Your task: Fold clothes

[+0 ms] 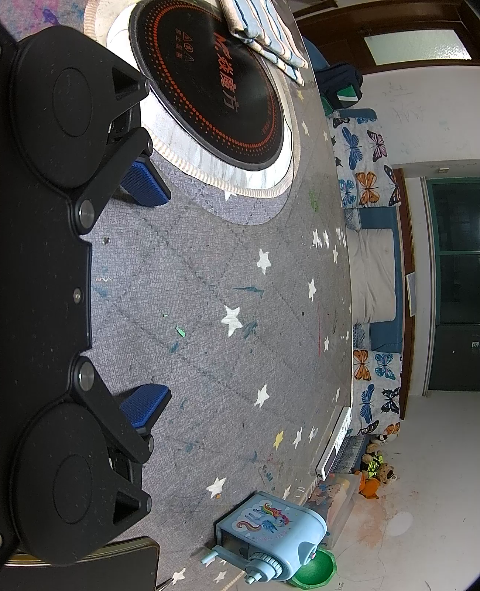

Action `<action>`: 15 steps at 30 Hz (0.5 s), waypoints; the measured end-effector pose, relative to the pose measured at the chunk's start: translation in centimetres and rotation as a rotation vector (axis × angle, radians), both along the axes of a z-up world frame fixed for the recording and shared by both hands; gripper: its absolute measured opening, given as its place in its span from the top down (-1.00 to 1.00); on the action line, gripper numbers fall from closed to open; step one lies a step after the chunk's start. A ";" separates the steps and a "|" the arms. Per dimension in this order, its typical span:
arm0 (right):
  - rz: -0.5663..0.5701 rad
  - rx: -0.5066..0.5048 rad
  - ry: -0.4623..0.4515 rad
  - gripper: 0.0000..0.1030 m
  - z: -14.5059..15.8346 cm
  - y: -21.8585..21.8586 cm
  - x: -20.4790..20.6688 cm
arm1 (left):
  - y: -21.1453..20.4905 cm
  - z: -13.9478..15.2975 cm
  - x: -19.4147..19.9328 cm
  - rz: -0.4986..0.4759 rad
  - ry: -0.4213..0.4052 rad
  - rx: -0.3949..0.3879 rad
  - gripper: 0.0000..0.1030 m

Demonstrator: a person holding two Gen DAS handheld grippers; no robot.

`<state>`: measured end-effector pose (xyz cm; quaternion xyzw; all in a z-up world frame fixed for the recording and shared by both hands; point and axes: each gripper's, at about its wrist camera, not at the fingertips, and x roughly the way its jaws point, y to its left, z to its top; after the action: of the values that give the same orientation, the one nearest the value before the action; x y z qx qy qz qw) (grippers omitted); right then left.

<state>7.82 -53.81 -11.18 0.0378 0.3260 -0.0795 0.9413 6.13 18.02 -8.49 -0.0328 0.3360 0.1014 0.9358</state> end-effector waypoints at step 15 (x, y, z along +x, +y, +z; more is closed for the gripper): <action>0.000 0.000 0.000 -1.00 0.0 0.0 0.0 | 0.0 0.0 0.0 0.000 0.000 0.000 -1.00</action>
<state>7.82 -53.81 -11.19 0.0378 0.3261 -0.0795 0.9412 6.13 17.99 -8.48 -0.0328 0.3360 0.1014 0.9358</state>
